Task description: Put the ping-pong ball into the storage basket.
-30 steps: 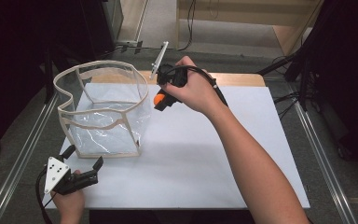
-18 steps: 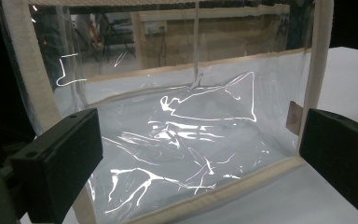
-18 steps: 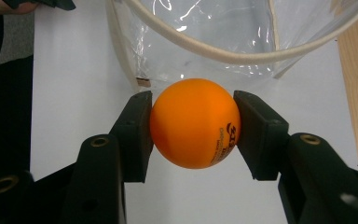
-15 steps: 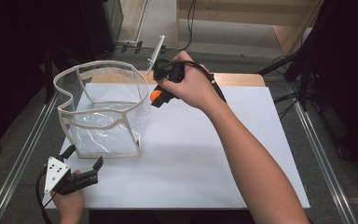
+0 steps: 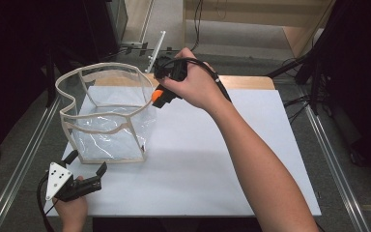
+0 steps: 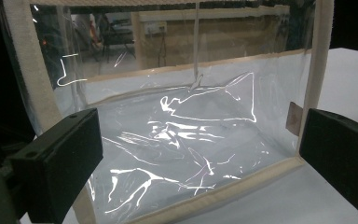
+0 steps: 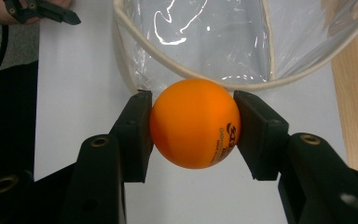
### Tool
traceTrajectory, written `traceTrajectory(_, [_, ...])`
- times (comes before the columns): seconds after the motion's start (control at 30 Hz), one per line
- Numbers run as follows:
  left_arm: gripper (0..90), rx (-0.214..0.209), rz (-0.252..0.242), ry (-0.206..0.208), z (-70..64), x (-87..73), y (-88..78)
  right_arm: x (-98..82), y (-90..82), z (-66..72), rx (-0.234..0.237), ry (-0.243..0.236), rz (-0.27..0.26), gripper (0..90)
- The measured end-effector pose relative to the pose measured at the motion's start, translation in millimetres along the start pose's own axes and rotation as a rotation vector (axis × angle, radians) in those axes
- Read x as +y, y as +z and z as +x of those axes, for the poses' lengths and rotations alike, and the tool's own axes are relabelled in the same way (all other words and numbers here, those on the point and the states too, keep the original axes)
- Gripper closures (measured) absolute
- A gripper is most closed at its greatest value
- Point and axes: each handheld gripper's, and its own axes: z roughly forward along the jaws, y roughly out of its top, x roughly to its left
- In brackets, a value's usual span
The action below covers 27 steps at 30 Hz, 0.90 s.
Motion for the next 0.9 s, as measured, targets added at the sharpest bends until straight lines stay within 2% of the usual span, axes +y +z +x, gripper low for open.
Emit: traceTrajectory(0.9, [0.1, 0.000, 0.001, -0.002, 0.8, 0.1, 0.0, 19.1, 5.6, -0.4, -0.009, -0.012, -0.012, 47.7])
